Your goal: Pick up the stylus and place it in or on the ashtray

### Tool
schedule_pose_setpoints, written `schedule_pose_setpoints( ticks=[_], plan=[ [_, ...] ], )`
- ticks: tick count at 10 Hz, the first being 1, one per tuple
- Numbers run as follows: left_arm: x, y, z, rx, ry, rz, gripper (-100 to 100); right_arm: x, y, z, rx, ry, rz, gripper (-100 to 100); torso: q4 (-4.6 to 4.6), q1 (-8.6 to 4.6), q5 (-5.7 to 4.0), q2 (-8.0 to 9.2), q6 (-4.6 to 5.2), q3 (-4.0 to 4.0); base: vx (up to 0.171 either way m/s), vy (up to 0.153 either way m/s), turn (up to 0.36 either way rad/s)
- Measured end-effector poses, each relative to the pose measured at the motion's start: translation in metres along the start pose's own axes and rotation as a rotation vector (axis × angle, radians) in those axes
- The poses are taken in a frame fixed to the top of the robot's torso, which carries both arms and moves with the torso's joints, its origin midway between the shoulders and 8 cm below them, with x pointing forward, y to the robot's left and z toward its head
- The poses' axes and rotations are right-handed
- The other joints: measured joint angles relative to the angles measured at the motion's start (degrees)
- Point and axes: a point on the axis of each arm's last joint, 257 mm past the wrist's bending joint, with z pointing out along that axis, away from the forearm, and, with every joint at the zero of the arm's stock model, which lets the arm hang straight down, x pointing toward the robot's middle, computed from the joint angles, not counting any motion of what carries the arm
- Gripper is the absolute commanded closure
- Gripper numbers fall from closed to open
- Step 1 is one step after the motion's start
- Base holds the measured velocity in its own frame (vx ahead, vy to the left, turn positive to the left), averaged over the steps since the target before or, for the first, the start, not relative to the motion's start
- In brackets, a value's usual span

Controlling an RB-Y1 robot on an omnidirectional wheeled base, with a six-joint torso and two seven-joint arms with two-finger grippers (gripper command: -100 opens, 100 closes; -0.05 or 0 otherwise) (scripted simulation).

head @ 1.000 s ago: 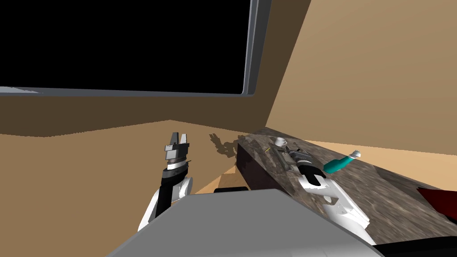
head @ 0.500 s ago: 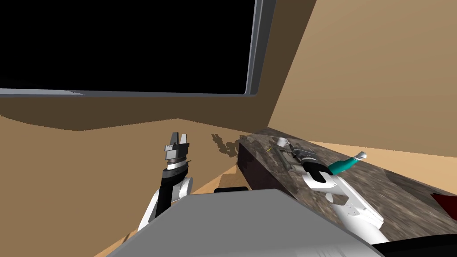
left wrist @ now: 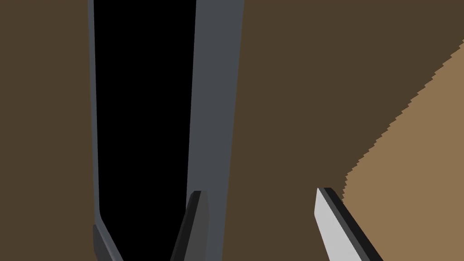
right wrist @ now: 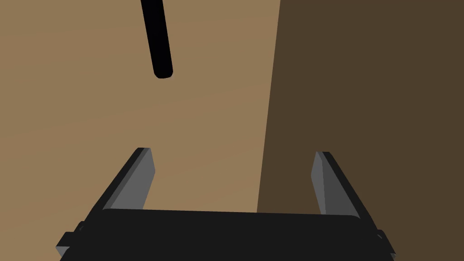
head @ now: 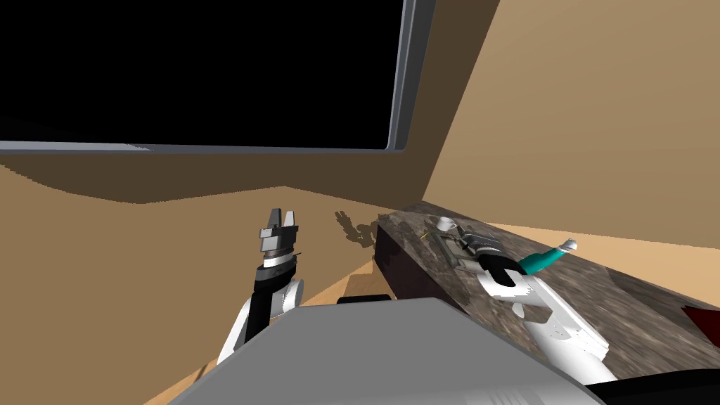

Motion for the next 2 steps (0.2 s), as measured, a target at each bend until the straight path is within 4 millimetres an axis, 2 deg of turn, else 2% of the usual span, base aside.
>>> schedule_pose_setpoints(
  ticks=[2],
  plan=[
    [0.0, 0.0, 0.0, 0.0, 0.0, 0.0, 0, 0.0, 0.0, 0.0, 0.0, 0.0, 0.0, 0, 0.0, 0.0, 0.0, -0.01, 0.0, 0.0, 0.0, 0.0, 0.0]
  ],
)
